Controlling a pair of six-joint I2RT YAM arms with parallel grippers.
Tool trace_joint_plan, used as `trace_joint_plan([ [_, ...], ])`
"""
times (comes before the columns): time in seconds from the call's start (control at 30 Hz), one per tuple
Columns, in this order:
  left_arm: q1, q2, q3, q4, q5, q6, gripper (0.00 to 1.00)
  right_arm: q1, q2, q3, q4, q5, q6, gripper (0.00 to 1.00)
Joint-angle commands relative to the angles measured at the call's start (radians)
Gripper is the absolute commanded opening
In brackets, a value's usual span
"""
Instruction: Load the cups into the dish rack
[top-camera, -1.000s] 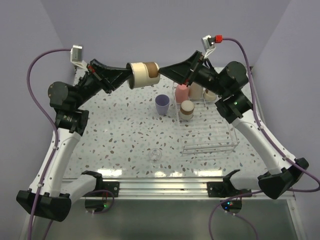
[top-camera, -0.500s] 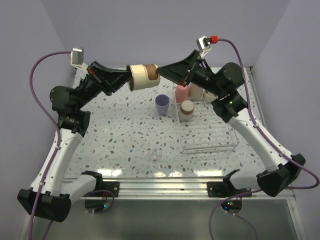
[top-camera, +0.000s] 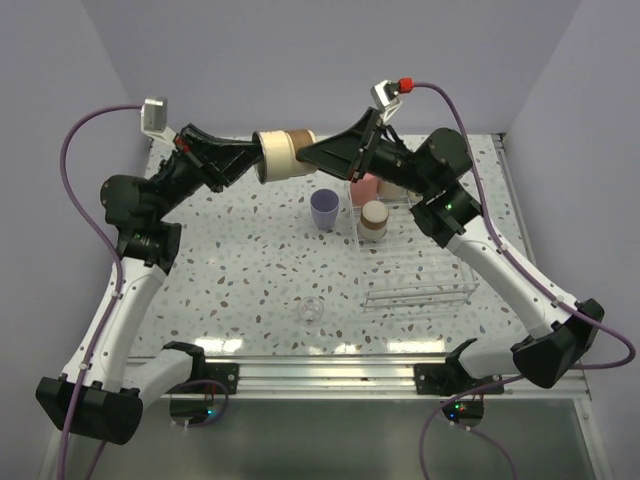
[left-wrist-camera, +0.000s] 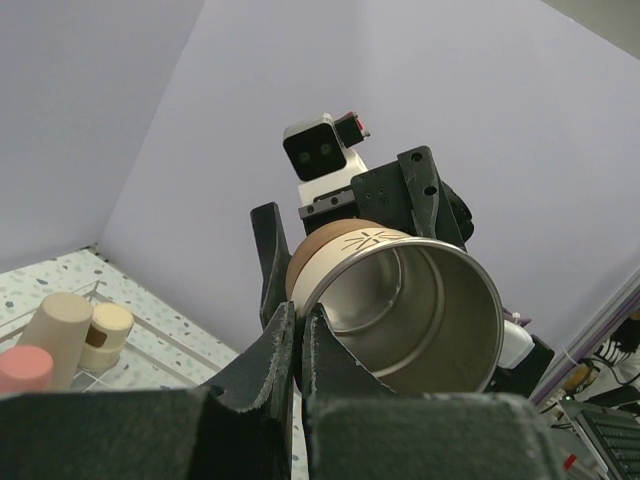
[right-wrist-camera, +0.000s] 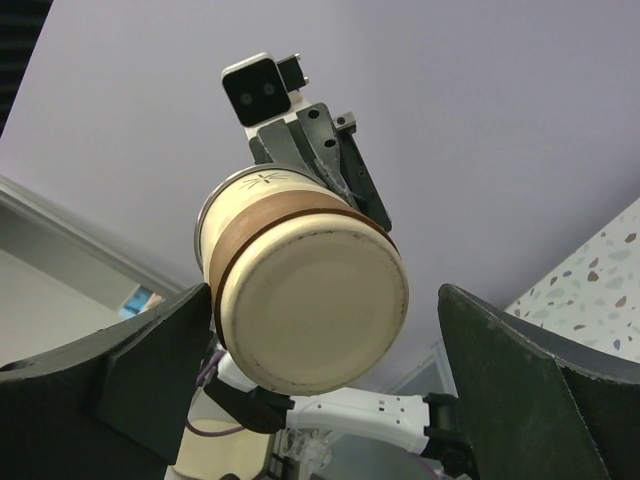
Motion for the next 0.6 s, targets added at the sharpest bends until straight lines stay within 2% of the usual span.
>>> trace_joint_plan([
  [0.0, 0.005, -0.022, -0.001, 0.085, -0.006, -0.023, 0.0, 0.018, 0.006, 0.033, 0.023, -0.009, 0.006, 0.98],
  [0.13, 0.003, -0.022, -0.001, 0.085, -0.003, -0.023, 0.0, 0.023, 0.008, 0.033, 0.037, 0.002, 0.014, 0.96],
  [0.3, 0.003, -0.028, -0.012, 0.084, 0.003, -0.023, 0.0, 0.023, 0.012, 0.036, 0.071, 0.02, 0.038, 0.88],
  [0.37, 0.003, -0.03, -0.017, 0.084, 0.006, -0.023, 0.0, 0.023, 0.017, 0.042, 0.086, 0.028, 0.047, 0.79],
  [0.53, 0.003, -0.034, -0.026, 0.077, 0.01, -0.017, 0.0, 0.021, 0.026, 0.045, 0.127, 0.04, 0.078, 0.72],
  [0.57, 0.003, -0.034, -0.027, 0.077, 0.011, -0.014, 0.0, 0.023, 0.029, 0.047, 0.13, 0.037, 0.086, 0.65],
])
